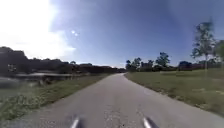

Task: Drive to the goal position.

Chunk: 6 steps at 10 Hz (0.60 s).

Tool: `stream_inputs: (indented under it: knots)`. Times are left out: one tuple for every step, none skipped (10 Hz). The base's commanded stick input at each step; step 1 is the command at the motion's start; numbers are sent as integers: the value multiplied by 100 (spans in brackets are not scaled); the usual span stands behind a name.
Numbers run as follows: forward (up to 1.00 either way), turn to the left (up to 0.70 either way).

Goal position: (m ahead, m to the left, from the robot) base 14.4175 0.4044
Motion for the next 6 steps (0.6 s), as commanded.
stream_inputs:
  knots:
    - [70, 24]
    - [70, 35]
    - [70, 35]
    - [70, 30]
    - [70, 20]
    - [70, 0]
